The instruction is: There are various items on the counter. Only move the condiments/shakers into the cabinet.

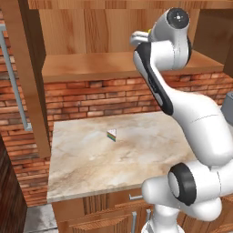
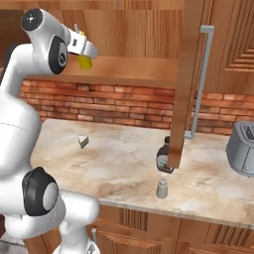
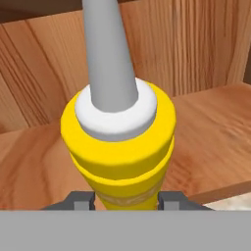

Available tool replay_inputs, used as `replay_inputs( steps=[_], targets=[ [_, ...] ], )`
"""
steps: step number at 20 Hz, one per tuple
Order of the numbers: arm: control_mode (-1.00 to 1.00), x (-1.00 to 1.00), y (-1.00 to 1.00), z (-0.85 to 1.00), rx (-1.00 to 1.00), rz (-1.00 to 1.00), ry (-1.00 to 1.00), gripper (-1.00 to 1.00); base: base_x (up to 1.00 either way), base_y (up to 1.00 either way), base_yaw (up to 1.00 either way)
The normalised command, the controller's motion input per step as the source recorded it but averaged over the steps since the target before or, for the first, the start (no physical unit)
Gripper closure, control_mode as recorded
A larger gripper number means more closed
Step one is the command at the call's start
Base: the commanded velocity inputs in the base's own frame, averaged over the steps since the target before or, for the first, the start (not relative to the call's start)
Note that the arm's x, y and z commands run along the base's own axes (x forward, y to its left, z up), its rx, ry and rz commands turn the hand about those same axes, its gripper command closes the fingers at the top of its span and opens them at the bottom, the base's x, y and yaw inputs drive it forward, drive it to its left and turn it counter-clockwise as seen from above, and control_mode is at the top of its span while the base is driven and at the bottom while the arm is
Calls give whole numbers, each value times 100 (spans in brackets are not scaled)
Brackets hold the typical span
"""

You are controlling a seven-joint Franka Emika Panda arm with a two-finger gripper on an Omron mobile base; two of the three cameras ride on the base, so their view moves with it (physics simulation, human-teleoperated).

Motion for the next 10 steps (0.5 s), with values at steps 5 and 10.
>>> replay_inputs(
  steps=[5,10],
  targets=[
    [-100,58,0,-4,0,0,1,100,0,0,0],
    [-100,27,0,-26,-4,0,2,100,0,0,0]
  ],
)
